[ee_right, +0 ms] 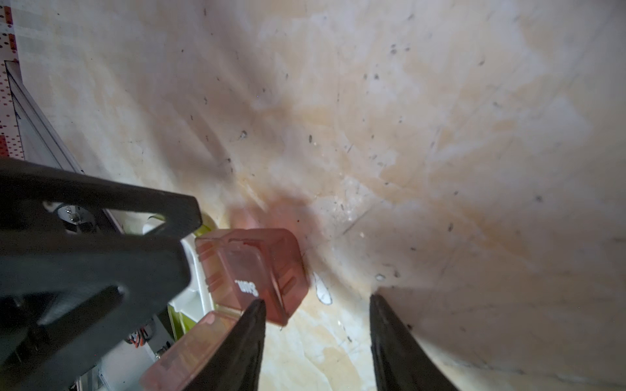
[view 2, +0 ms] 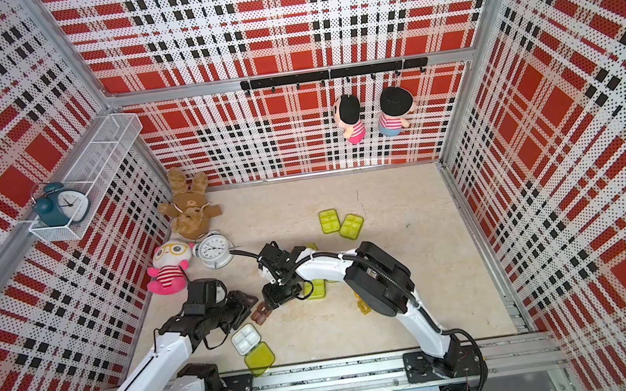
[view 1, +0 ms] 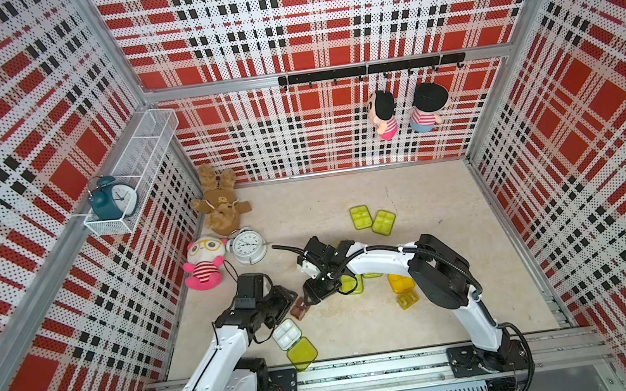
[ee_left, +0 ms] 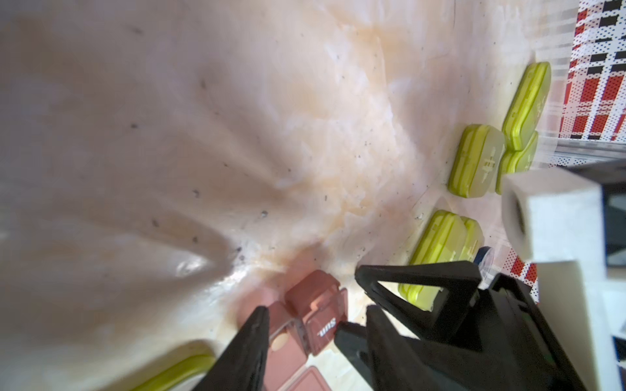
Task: Close pillboxes
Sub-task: Close the lid on the pillbox, then move the pillbox to the center of the board.
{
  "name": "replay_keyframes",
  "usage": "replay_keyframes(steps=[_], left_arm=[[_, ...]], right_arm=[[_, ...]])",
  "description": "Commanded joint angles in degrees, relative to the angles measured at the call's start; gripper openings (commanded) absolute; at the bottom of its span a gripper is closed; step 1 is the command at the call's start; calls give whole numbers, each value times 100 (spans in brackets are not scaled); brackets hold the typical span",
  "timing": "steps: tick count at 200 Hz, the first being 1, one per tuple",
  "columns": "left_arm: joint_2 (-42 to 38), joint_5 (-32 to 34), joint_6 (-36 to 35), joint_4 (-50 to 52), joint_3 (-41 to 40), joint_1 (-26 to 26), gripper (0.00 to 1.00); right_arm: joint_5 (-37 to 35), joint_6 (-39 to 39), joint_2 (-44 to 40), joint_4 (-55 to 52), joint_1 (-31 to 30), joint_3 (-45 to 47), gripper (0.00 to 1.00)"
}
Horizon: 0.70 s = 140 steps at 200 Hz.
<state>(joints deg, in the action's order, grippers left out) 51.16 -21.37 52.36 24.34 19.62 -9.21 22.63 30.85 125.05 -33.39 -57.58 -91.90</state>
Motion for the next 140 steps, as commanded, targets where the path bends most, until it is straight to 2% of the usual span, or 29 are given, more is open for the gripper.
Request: replay_keyframes(steps=[1, 32, 73, 85, 108, 140], left_arm=[[44, 207, 353, -449, -177, -251, 46], [85, 256, 534, -636, -292, -432, 44], [93, 282, 552, -639, -292, -427, 43], [88, 273, 579, -665, -317, -430, 38], [83, 282, 595, -702, -336, -441, 36], [182, 278, 613, -848, -368, -452, 36]], right_arm=[[-162, -111, 252, -168, 1, -36, 51], [-156, -138, 264, -171, 11, -15, 49], [-126, -154, 306, -151, 22, -32, 49], [-131, -150, 295, -140, 36, -21, 49], [-117, -147, 254, -98, 73, 24, 49], [-202, -145, 151, -118, 91, 74, 49]])
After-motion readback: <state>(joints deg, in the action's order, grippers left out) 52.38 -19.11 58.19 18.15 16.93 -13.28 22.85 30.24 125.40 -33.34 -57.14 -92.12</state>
